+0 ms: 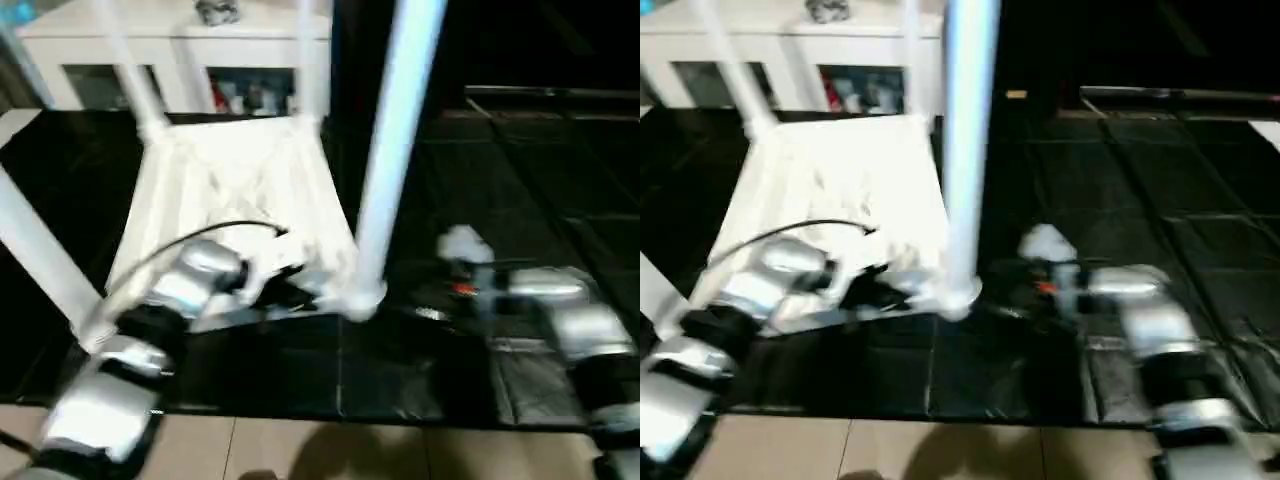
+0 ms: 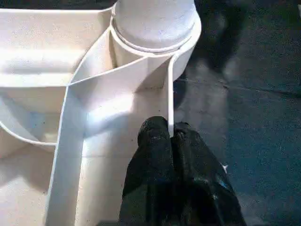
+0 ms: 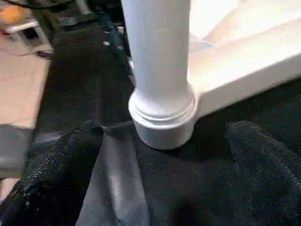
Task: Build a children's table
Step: Rotate leg to tighten
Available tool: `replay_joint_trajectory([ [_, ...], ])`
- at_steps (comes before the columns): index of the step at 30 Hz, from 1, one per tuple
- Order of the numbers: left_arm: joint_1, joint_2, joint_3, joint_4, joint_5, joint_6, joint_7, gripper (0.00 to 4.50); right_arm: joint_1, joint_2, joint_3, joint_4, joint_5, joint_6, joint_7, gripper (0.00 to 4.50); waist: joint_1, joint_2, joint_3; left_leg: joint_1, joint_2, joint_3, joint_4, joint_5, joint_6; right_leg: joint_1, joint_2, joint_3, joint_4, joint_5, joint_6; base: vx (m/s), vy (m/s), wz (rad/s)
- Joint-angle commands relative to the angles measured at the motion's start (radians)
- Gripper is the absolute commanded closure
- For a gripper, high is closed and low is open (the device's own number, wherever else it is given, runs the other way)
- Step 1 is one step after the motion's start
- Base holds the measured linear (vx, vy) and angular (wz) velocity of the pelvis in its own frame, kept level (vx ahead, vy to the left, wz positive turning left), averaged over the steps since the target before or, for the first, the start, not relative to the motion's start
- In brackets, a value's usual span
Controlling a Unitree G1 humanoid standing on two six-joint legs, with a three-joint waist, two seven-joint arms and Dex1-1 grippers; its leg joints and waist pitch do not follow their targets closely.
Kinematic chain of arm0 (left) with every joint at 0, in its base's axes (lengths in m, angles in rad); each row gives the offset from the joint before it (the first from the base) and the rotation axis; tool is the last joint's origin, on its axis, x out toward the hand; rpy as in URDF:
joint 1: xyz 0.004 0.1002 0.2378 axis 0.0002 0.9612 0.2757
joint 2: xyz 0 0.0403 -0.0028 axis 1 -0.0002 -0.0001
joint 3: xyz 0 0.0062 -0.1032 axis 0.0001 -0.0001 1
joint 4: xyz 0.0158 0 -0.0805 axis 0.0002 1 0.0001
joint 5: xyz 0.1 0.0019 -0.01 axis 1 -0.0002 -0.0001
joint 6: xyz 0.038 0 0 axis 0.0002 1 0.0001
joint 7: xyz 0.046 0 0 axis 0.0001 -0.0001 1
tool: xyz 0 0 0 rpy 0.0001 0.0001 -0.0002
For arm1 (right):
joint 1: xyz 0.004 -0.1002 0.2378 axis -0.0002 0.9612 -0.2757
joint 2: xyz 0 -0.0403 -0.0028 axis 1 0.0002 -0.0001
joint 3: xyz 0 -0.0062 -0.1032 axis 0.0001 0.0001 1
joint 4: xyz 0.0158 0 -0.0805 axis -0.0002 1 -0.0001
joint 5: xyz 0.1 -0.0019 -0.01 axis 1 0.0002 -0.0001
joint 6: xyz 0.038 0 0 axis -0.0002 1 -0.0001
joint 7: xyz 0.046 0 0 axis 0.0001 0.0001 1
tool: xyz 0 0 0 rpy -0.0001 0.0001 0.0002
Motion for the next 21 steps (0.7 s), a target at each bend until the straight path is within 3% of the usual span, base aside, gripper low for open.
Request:
replay_joint_trajectory([
  [1, -0.012, -0.015, -0.030, -0.054, -0.007, -0.031, -0.074, 4.50, -0.027, 0.005, 0.010, 0.013, 0.008, -0.028, 0.025, 0.01, -0.002, -0.006, -0.073, 0.010, 0.094, -0.033, -0.058, -0.058, 0.108, 0.055, -0.119, 0.087, -0.057, -0.172, -0.117, 0.000, 0.000, 0.00],
  [2, -0.008, -0.011, -0.035, -0.059, -0.006, -0.036, -0.081, 4.50, -0.040, 0.017, 0.018, 0.032, 0.005, -0.040, 0.035, 0.18, 0.001, -0.008, -0.074, 0.016, 0.097, -0.033, -0.058, -0.059, 0.102, 0.051, -0.120, 0.089, -0.055, -0.165, -0.127, 0.000, 0.000, 0.00],
  [5, -0.007, -0.005, -0.042, -0.056, -0.008, -0.053, -0.097, 4.50, -0.061, 0.034, 0.043, 0.063, 0.006, -0.055, 0.064, 0.35, 0.008, -0.007, -0.074, 0.010, 0.095, -0.032, -0.057, -0.056, 0.103, 0.055, -0.123, 0.090, -0.052, -0.156, -0.133, 0.000, 0.000, 0.00],
  [7, -0.006, -0.004, -0.043, -0.057, -0.008, -0.054, -0.100, 4.50, -0.066, 0.041, 0.045, 0.069, 0.005, -0.056, 0.065, 0.61, 0.013, -0.006, -0.075, 0.013, 0.096, -0.032, -0.057, -0.048, 0.102, 0.052, -0.122, 0.091, -0.051, -0.149, -0.131, 0.000, 0.000, 0.00],
  [13, 0.004, -0.007, -0.047, -0.061, -0.003, -0.063, -0.099, 4.50, -0.095, 0.070, 0.067, 0.110, 0.004, -0.062, 0.111, 1.00, 0.013, -0.012, -0.076, 0.008, 0.094, -0.032, -0.057, -0.039, 0.103, 0.056, -0.124, 0.091, -0.047, -0.145, -0.128, 0.000, 0.000, 0.00],
  [21, 0.010, -0.010, -0.049, -0.062, -0.004, -0.068, -0.095, 4.50, -0.113, 0.086, 0.080, 0.147, 0.001, -0.083, 0.126, 1.65, 0.013, -0.011, -0.078, 0.008, 0.095, -0.032, -0.055, -0.021, 0.108, 0.054, -0.122, 0.090, -0.045, -0.142, -0.121, 0.000, 0.000, 0.00],
])
